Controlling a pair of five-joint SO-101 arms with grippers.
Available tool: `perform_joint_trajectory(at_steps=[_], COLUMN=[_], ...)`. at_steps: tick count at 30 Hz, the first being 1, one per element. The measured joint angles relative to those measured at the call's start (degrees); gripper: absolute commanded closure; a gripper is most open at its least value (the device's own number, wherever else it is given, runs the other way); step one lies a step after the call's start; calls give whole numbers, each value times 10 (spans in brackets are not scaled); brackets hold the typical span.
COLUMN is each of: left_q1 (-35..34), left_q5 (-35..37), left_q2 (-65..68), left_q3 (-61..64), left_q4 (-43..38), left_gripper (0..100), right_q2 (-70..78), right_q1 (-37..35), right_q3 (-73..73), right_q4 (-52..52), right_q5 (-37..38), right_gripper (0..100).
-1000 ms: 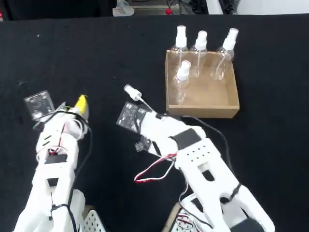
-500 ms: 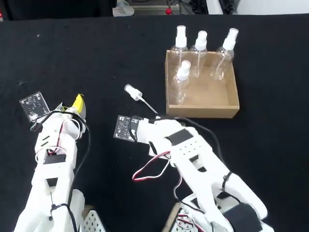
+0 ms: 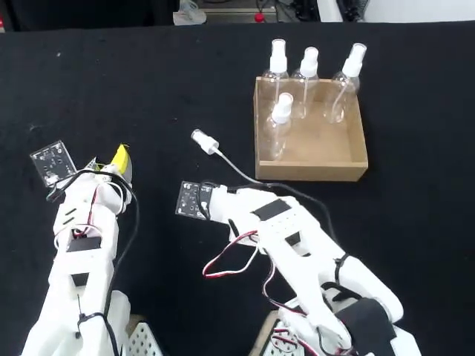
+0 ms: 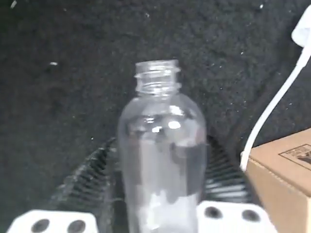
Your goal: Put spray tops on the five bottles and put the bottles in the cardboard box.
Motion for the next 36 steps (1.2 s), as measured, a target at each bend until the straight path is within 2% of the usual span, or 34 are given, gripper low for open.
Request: perform_joint_trajectory(at_steps=[4,8,13,16,22,31,36], left_q1=[0,0,0,-3,-32,-36,-36], left_q5=[0,0,0,0,0,0,0], left_q2=[0,0,0,0,0,0,0], left_q3=[0,0,0,0,-4,-7,-7], left_q4=[0,0,0,0,0,0,0], left_gripper=[791,791,791,791,791,791,791], right_q2=[0,0,13,52,193,261,264], right_q1=[-17,-27,-30,-29,-65,-83,-83], right_q3=[-12,-53,-127,-156,-259,-437,-460], right_q4=[4,33,69,78,178,404,428], right_q5=[-55,-146,-328,-435,-446,-473,-473], right_gripper=[972,973,964,888,756,751,751])
